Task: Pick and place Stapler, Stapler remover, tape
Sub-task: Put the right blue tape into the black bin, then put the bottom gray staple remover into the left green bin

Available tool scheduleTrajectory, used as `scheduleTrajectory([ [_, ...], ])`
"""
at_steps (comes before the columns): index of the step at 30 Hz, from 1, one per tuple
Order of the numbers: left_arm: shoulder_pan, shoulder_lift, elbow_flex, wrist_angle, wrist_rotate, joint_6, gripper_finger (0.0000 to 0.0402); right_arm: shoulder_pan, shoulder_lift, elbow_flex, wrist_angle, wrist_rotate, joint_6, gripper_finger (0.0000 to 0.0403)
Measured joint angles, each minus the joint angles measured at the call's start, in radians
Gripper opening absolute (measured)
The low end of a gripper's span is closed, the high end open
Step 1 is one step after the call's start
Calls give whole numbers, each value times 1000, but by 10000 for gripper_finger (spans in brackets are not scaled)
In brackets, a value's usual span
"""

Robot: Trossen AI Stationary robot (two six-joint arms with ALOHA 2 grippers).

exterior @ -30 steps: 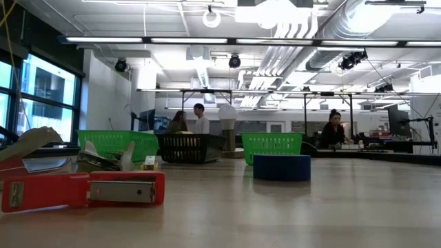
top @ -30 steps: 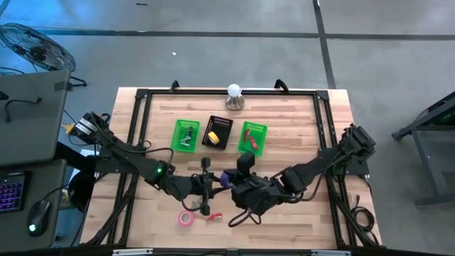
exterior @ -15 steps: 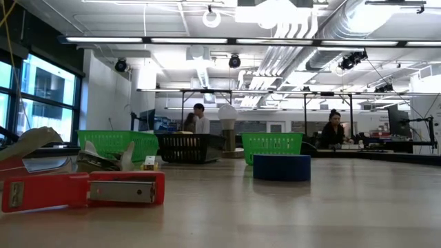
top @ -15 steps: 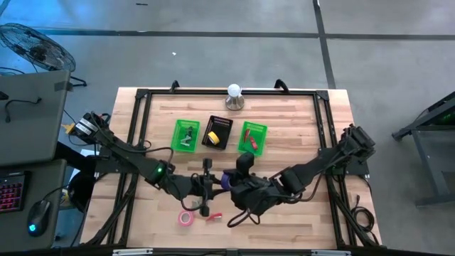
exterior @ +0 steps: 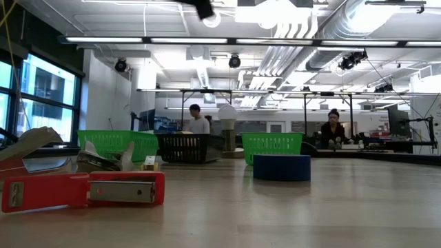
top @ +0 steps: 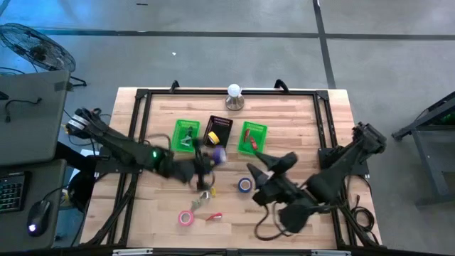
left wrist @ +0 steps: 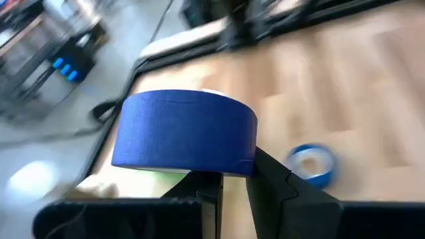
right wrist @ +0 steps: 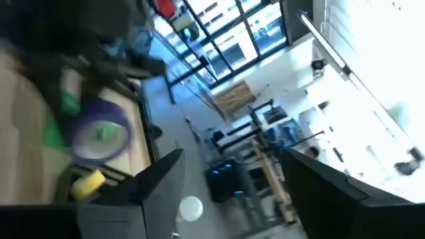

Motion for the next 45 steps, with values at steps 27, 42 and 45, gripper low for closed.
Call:
scheduleTrajectory([
  [27,842,207,-1,-272,913,48,64,-123,-167,-10,-484,-396,551,211],
  [42,794,163,-1,-348,1076,-121,242,-182,-167,-122,-431,-463,551,214],
  [45,722,111,-1,-435,1092,-201,237,-182,-167,-122,-425,-485,551,214],
])
